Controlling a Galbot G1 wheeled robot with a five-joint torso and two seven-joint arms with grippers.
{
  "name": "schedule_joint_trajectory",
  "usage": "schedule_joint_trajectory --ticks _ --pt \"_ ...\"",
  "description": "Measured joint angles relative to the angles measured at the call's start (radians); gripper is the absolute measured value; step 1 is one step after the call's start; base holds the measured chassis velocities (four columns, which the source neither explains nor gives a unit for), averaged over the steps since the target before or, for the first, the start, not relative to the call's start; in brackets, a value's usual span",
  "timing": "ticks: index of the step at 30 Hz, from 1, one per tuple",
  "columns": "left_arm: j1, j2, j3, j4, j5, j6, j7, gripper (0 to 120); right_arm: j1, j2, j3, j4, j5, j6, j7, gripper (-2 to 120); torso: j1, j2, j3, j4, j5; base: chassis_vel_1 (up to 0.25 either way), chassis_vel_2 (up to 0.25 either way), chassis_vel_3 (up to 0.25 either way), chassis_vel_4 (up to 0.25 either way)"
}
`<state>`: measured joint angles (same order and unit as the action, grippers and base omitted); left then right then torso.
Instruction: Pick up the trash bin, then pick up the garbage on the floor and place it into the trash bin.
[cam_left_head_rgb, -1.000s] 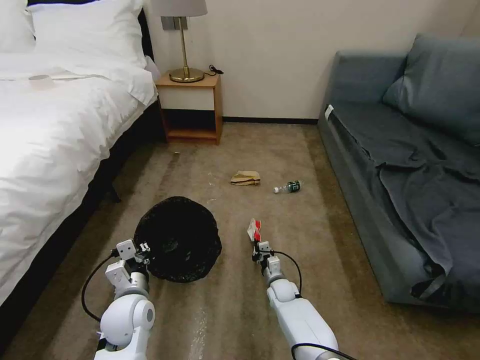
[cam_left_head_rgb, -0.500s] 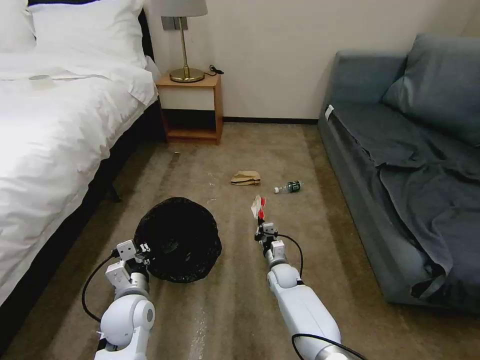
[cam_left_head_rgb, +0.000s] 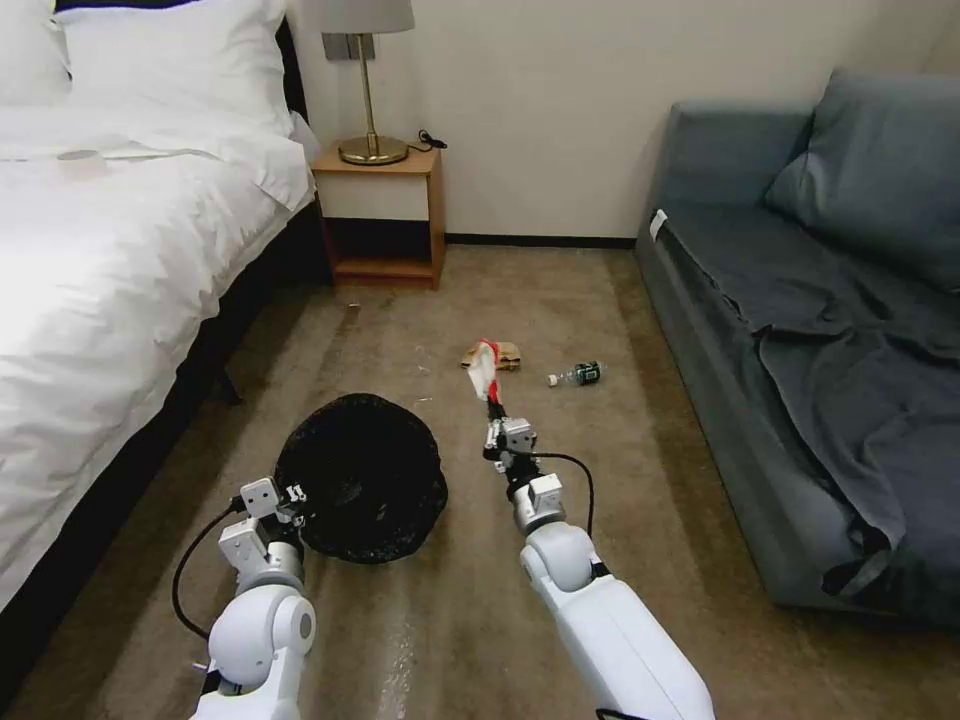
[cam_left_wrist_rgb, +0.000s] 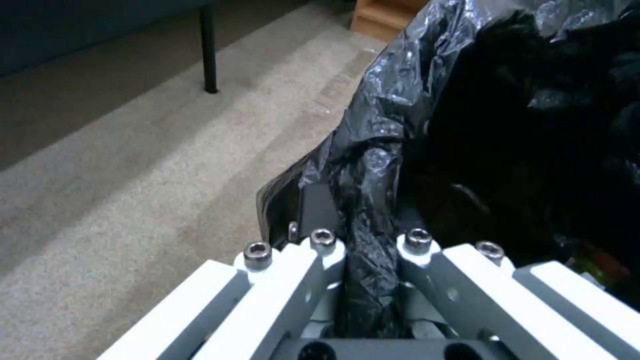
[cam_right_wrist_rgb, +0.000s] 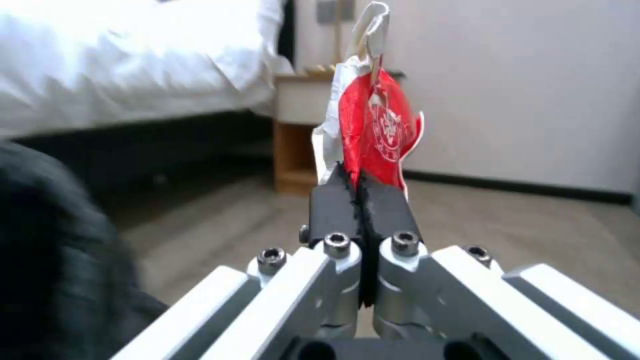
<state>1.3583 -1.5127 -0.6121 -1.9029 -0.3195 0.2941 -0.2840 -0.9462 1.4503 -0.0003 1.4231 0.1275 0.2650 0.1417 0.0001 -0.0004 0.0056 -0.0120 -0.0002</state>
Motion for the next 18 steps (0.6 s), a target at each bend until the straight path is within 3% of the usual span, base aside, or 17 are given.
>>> schedule_joint_trajectory --ticks 18 --pt "-0.002 -0.002 -0.003 0.002 0.000 -0.002 -0.004 3 -0.075 -0.048 -0.188 0.217 -0.039 -0.004 -0.011 0 0.000 0.000 0.000 0.0000 0.0000 0.000 0.000 0.000 0.000"
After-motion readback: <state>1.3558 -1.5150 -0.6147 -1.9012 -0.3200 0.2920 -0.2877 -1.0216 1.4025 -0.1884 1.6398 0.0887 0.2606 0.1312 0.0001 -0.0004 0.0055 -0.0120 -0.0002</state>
